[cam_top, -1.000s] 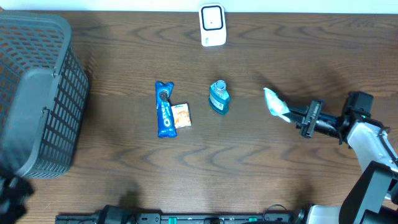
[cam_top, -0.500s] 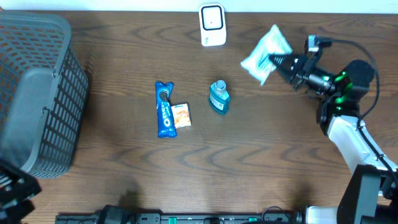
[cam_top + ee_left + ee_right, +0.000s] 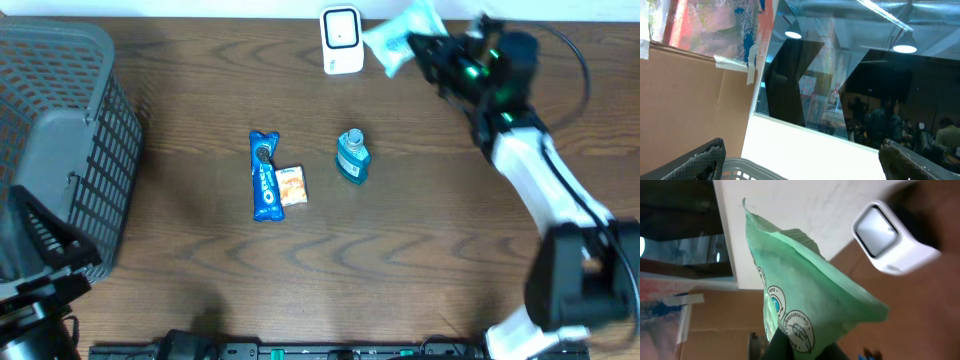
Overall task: Scan the item barcode
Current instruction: 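Carry the green bag up to the scanner with the right gripper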
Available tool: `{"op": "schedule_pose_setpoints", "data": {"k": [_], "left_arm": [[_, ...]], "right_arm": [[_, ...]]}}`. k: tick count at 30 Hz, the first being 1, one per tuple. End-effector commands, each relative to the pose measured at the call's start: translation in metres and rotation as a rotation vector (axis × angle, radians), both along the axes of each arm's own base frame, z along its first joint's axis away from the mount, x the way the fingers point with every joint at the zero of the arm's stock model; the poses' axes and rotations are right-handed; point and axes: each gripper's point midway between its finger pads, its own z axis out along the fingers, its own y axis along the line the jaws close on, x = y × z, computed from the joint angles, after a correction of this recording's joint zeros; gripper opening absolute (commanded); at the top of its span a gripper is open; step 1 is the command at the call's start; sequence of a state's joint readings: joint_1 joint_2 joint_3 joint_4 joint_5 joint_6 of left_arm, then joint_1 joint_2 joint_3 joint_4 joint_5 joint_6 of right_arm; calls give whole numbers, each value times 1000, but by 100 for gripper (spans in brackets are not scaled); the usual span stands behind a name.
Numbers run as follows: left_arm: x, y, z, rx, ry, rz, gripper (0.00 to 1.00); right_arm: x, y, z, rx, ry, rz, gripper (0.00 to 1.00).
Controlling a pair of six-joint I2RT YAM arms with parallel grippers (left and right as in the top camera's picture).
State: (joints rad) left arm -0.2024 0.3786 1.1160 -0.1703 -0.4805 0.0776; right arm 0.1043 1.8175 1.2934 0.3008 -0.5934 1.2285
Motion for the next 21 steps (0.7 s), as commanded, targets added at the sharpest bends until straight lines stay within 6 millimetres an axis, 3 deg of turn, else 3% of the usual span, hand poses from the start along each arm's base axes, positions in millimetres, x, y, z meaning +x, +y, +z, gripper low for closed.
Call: {"op": "schedule_pose_setpoints", "data": {"k": [1, 5, 9, 15, 21], "left_arm": [[2, 1, -2, -4, -3, 10, 98], [3, 1, -3, -3, -1, 9, 98], [4, 1, -4, -3, 2, 10, 98], [11, -1, -11, 0, 14, 10, 98], [13, -1, -13, 19, 20, 19, 98]], "right_arm": [[40, 28, -30, 3, 54, -7, 1], [83, 59, -79, 60, 170, 3, 1], [104, 84, -115, 87, 216, 21, 1], [117, 114, -160, 104, 307, 9, 1], [110, 124, -175, 62, 368, -22, 1]]}}
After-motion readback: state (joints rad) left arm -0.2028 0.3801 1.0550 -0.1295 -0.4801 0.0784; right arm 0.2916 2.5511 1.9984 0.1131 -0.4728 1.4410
